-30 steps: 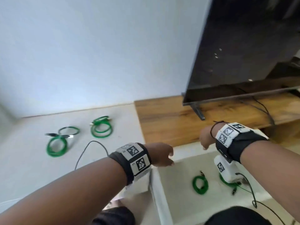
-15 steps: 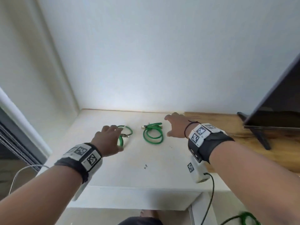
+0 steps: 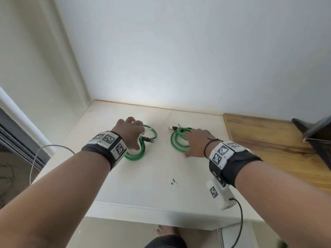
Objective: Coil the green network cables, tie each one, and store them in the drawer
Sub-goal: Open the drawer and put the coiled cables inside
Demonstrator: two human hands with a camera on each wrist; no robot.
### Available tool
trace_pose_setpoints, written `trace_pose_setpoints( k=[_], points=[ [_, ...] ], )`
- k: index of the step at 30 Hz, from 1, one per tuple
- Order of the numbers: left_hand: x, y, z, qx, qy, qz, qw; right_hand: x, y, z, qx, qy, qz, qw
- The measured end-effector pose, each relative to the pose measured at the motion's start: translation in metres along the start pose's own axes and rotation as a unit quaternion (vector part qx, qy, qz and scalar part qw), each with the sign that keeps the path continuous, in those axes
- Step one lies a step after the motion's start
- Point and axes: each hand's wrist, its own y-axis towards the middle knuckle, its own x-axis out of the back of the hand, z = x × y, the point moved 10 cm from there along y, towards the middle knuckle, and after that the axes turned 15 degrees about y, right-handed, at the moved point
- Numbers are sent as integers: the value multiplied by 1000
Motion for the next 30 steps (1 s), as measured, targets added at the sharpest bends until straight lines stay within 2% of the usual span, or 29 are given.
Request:
trace_pose_setpoints(
  k=[3, 9, 11, 14, 17, 20, 24, 27, 30],
  points=[
    [9, -2, -14, -9, 21, -48, 999, -12, -4, -3, -3, 3, -9, 1000],
    [27, -19, -29, -39, 40, -96, 994, -11, -19, 11, 46, -91, -44, 994],
    [39, -25, -28, -17, -1, -88, 996, -12, -27, 14, 63, -102, -44, 992],
    [59, -33, -24, 51, -100, -84, 990, -7, -46, 8, 74, -84, -45, 993],
    [81, -37, -42, 62, -172, -58, 981, 7, -75, -12, 69, -74, -28, 994],
    [112, -40, -92, 13, -277, 0, 961, 31, -121, -52, 17, -30, 24, 999],
    [181, -52, -190, -82, -425, 58, 900, 64, -210, -110, -11, -77, 73, 994],
    [233, -68, -271, -165, -465, 77, 866, 78, -283, -162, -57, -94, 109, 988],
    [265, -85, -353, -246, -467, 114, 842, 75, -347, -221, -111, -74, 127, 983]
  ],
)
